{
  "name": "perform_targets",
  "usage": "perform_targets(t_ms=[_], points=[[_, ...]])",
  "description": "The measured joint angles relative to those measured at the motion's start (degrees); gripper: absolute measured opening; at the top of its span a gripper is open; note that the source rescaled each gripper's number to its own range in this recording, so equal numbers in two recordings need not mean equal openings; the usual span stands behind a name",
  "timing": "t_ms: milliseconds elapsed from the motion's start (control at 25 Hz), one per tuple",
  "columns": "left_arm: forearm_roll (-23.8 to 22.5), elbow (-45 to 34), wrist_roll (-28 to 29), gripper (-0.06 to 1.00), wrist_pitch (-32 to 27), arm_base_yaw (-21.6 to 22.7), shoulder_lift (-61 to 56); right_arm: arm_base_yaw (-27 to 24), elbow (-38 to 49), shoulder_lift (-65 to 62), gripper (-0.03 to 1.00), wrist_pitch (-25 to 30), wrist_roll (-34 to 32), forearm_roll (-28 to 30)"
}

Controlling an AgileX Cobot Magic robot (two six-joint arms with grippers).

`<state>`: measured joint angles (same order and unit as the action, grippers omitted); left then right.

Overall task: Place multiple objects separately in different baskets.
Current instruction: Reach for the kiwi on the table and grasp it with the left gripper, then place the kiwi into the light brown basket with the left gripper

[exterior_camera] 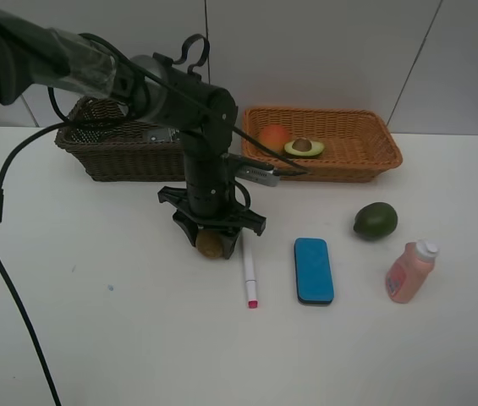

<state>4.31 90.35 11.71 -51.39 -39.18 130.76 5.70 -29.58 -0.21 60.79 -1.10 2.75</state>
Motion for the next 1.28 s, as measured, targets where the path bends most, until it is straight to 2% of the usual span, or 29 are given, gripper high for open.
perform_targets(t_ms=[200, 360, 440, 640, 800, 920, 1040, 1080, 1120, 1200, 1240, 1280], points=[[0.0, 1.8, -1.3, 0.35, -2.4, 0.0, 0.0, 0.0, 0.0, 0.0, 0.75, 0.0, 0.0, 0.0], [-0.1, 11.0, -2.6, 0.35, -8.5, 0.0, -0.3, 0.0, 0.0, 0.0, 0.75, 0.0, 0.0, 0.0], [-0.1, 16.9, -3.1, 0.35, -9.7, 0.0, -0.4, 0.0, 0.0, 0.0, 0.75, 0.0, 0.0, 0.0], [-0.3, 32.5, -4.7, 0.35, -6.0, 0.7, 0.8, 0.0, 0.0, 0.0, 0.75, 0.0, 0.0, 0.0], [-0.5, 45.1, -5.1, 0.35, -3.3, 1.8, 7.1, 0.0, 0.0, 0.0, 0.75, 0.0, 0.0, 0.0], [-0.8, 51.2, -5.3, 0.35, -1.2, 2.2, 12.9, 0.0, 0.0, 0.0, 0.75, 0.0, 0.0, 0.0], [-0.9, 53.1, -7.1, 0.35, 1.0, 2.3, 16.5, 0.0, 0.0, 0.0, 0.75, 0.0, 0.0, 0.0], [-1.0, 53.3, -7.9, 0.40, 1.7, 2.3, 17.2, 0.0, 0.0, 0.0, 0.75, 0.0, 0.0, 0.0], [-0.9, 53.3, -8.2, 0.50, 2.4, 2.3, 17.7, 0.0, 0.0, 0.0, 0.75, 0.0, 0.0, 0.0], [-0.9, 53.5, -8.6, 0.80, 2.8, 2.3, 18.0, 0.0, 0.0, 0.0, 0.75, 0.0, 0.0, 0.0], [-0.9, 53.5, -8.5, 0.90, 2.8, 2.3, 18.1, 0.0, 0.0, 0.0, 0.75, 0.0, 0.0, 0.0], [-0.9, 53.5, -8.3, 0.94, 2.7, 2.3, 18.1, 0.0, 0.0, 0.0, 0.75, 0.0, 0.0, 0.0]])
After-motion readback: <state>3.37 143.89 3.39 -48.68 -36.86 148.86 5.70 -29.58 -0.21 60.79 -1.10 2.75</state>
